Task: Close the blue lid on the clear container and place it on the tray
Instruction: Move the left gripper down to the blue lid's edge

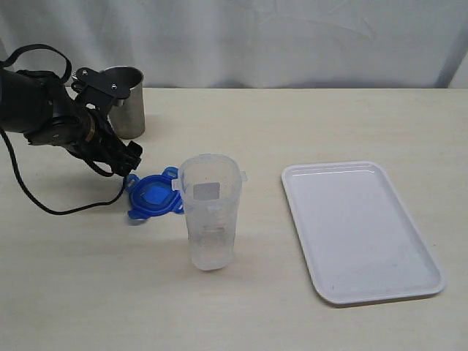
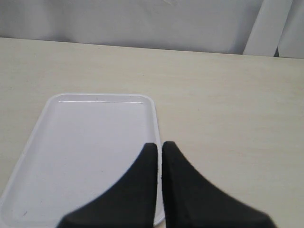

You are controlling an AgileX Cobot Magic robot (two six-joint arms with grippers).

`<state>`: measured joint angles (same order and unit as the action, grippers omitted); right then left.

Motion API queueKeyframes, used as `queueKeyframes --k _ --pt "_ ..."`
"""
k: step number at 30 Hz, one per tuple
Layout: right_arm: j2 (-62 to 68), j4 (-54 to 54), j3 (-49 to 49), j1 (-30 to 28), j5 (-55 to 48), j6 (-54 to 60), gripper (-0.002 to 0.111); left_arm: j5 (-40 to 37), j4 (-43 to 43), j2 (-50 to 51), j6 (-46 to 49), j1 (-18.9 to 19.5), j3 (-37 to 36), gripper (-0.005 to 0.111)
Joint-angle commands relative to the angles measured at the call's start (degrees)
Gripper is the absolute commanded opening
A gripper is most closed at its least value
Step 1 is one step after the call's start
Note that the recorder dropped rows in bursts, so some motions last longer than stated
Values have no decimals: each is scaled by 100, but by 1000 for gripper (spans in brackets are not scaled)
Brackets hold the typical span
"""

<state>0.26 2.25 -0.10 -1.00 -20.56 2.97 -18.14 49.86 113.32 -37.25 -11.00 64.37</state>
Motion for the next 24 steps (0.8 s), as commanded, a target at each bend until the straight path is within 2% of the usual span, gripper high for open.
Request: queueKeyframes --k 1,9,11,13,16,18,24 --pt "-26 -10 10 -20 8 46 4 135 21 -37 -51 -19 44 105" --pt "-26 -10 10 -20 8 46 4 169 -88 -37 -202 -19 44 105" --pt "-26 -10 10 -20 8 46 4 216 -76 -37 -202 -19 44 100" --pt "-26 -10 10 -20 8 46 4 275 -68 -37 -202 -19 44 89" --pt "-26 -10 10 -20 8 46 4 347 -68 -37 -159 -19 44 64" --pt "-26 -10 10 -20 8 46 4 372 -68 -37 -159 -19 44 53" --pt "-26 -10 10 -20 8 46 4 341 -70 -37 -159 -19 44 37"
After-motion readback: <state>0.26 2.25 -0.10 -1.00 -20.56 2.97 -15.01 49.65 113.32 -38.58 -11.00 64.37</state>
